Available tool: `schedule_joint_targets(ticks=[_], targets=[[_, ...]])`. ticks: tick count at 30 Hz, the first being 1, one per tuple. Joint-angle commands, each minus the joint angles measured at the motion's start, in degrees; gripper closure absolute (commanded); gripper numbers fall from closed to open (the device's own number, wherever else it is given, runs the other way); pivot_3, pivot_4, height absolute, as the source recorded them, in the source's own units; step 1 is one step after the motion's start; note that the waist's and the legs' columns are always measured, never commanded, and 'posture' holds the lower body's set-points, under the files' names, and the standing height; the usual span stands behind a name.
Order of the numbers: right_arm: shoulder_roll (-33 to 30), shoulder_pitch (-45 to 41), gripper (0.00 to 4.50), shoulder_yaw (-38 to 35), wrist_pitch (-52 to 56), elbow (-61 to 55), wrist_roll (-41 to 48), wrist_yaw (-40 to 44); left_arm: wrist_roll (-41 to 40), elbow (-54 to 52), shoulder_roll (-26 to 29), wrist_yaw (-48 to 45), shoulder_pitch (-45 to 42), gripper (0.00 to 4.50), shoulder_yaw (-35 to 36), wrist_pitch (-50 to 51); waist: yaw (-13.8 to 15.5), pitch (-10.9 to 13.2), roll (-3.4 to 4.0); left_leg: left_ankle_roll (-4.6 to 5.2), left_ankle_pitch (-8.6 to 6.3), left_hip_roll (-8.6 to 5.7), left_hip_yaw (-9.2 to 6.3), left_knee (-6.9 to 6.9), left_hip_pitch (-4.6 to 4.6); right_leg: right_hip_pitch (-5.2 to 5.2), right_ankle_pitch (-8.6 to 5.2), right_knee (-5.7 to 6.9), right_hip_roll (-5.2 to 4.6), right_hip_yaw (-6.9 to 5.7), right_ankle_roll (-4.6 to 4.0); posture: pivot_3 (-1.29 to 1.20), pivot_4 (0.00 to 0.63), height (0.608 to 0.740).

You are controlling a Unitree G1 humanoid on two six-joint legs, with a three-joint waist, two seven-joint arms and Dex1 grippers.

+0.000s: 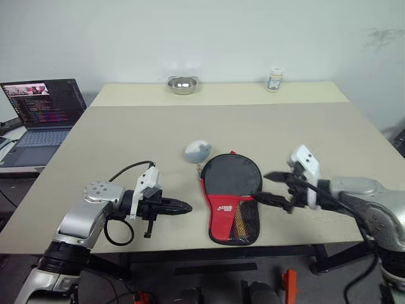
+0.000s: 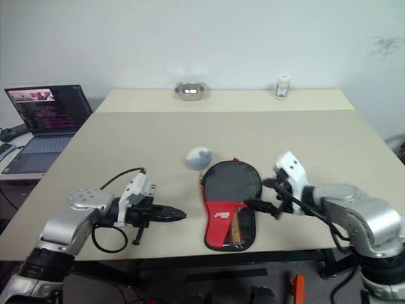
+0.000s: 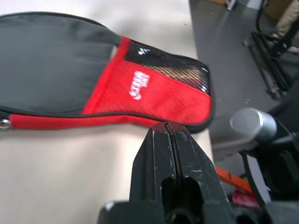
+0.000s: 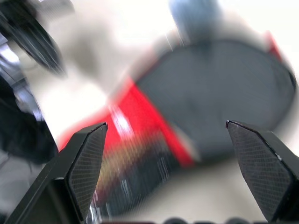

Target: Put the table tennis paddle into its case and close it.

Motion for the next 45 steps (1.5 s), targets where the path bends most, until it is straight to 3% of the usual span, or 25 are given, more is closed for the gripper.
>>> schedule_joint_targets(ticks=[1, 3, 6, 11, 17, 28, 38, 41, 45], targets=[[5.1, -2.0, 0.03, 5.3, -7.4, 6.4, -4.9, -3.1, 0.0, 2.3, -1.5, 5.1, -3.6, 4.5, 2.7, 1.1, 0.2, 0.0, -0.01, -0.01, 0.0, -0.04, -0.01, 0.01, -0.01, 0.0, 0.01, 0.0, -0.02, -0.01, 0.0, 0.0, 0.15, 0.74], [9.1, -3.0, 0.03, 8.8, -12.3, 12.5, -8.7, -4.9, 0.6, 4.6, -2.8, 8.6, -5.7, 4.5, 3.5, 1.1, 0.4, 0.0, -0.05, -0.01, 0.01, -0.07, -0.03, 0.03, -0.01, 0.0, 0.01, 0.0, -0.03, -0.01, -0.01, 0.0, 0.15, 0.74], [14.1, -3.6, 0.0, 12.3, -17.4, 19.0, -12.5, -6.5, 1.5, 7.3, -3.9, 11.2, -7.7, 3.92, 4.6, -1.7, 0.3, 0.0, -0.05, -0.17, 0.09, -0.09, -0.04, 0.03, -0.05, -0.06, 0.01, 0.02, -0.03, 0.0, -0.01, 0.0, 0.15, 0.74], [15.1, -2.9, 0.0, 15.6, -21.8, 22.8, -17.0, -6.0, 2.3, 11.1, -6.5, 15.5, -11.6, 2.2, 6.4, -5.0, 0.3, 0.0, -0.05, -0.26, 0.14, -0.11, -0.03, 0.02, -0.17, -0.18, 0.02, -0.05, -0.04, 0.01, -0.01, 0.0, 0.15, 0.74], [15.9, -1.7, 0.0, 16.0, -21.9, 21.9, -17.6, -5.5, 6.5, 23.3, -10.6, 21.5, -20.7, 0.03, 6.5, -12.8, 0.3, 0.0, -0.06, -0.27, 0.15, -0.11, -0.08, 0.03, -0.16, -0.14, 0.02, -0.01, -0.03, -0.05, -0.02, 0.0, 0.15, 0.74], [17.4, -1.3, 0.0, 16.5, -21.8, 20.9, -21.0, -8.2, 20.8, 60.5, -18.0, 24.6, -39.8, 0.03, -0.5, -26.9, 0.1, 0.0, -0.1, -0.28, 0.15, -0.16, -0.07, 0.07, -0.2, -0.15, 0.02, 0.0, -0.03, -0.1, 0.0, 0.0, 0.15, 0.74], [18.8, -2.4, 0.0, 14.9, -20.9, 18.5, -21.4, -9.1, 25.7, 70.7, -20.8, 26.9, -44.1, 0.03, -0.1, -28.6, 0.0, 0.0, -0.1, -0.27, 0.15, -0.16, -0.07, 0.08, -0.25, -0.23, 0.01, 0.05, -0.02, -0.1, 0.0, 0.0, 0.15, 0.74], [19.7, -3.2, 0.0, 14.2, -21.3, 19.6, -21.5, -10.0, 26.0, 70.9, -21.0, 26.5, -43.9, 0.59, 0.5, -28.5, 0.0, 0.0, -0.1, -0.27, 0.16, -0.15, -0.06, 0.09, -0.27, -0.24, 0.01, 0.07, -0.02, -0.09, 0.0, 0.0, 0.15, 0.74], [20.9, -3.6, 0.0, 15.0, -22.2, 23.7, -22.7, -11.1, 26.5, 70.7, -21.0, 26.3, -43.3, 2.0, 0.4, -28.4, 0.0, 0.0, -0.11, -0.27, 0.16, -0.16, -0.08, 0.09, -0.27, -0.24, 0.01, 0.08, -0.02, -0.1, 0.0, 0.0, 0.15, 0.74]])
